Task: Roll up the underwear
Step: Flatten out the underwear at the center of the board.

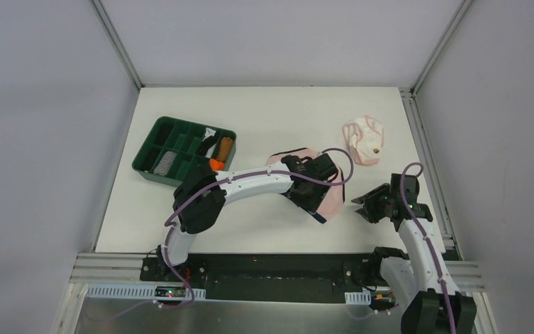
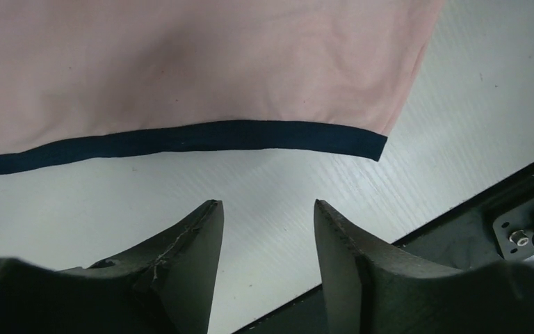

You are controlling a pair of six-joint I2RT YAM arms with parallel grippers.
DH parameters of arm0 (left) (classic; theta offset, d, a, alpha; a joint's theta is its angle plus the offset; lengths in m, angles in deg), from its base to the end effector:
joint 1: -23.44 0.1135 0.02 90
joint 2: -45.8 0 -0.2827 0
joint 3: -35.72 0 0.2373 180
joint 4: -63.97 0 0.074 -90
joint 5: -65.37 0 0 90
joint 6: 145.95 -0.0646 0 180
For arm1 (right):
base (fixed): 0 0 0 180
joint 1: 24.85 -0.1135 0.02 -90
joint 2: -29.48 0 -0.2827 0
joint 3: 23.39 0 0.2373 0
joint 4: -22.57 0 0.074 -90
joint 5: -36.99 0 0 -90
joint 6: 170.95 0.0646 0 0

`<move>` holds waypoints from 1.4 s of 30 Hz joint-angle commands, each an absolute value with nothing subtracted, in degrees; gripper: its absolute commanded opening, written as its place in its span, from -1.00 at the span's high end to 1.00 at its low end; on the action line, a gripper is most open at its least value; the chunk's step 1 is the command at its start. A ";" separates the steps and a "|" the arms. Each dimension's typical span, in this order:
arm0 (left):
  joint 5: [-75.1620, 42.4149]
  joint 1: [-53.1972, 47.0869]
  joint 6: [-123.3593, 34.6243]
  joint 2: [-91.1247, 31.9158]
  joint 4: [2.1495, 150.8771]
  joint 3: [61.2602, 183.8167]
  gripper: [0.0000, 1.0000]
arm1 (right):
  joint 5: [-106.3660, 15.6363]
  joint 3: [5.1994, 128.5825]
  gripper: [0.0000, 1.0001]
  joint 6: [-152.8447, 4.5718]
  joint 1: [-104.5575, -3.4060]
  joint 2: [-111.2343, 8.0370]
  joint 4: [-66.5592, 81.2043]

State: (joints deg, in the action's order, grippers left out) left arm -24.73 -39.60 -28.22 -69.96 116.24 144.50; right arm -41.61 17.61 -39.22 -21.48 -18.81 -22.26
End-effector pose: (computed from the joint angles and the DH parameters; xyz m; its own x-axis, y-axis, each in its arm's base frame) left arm 0.2038 -0.4004 0.2202 -0.7594 0.4667 -0.4533 0.6073 0.7584 -0.2366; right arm 0.1521 0.0038 0.1860 -0.6303 0.6907 -0.3544 0.4771 0.7047 0.5251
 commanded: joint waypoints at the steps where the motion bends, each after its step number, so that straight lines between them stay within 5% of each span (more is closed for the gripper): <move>1: -22.80 -41.24 -33.68 -70.62 113.26 146.95 -0.10 | -42.83 20.08 0.14 -38.03 -19.68 -12.60 -33.53; 11: -21.73 -45.85 -38.87 -77.93 113.25 155.37 -0.10 | -51.40 21.25 0.04 -31.16 -17.03 0.04 -46.22; 28: -28.51 -47.59 -41.65 -83.58 113.42 158.15 0.14 | -55.59 24.39 0.00 -32.26 -16.60 -0.43 -49.73; 37: -28.04 -47.28 -41.45 -82.92 114.56 156.66 1.00 | -43.49 21.29 -0.13 -35.02 -16.25 -5.62 -42.53; 42: -24.99 -45.57 -38.03 -77.52 114.10 150.89 1.00 | -34.17 18.00 -0.20 -36.23 -16.31 -9.49 -34.18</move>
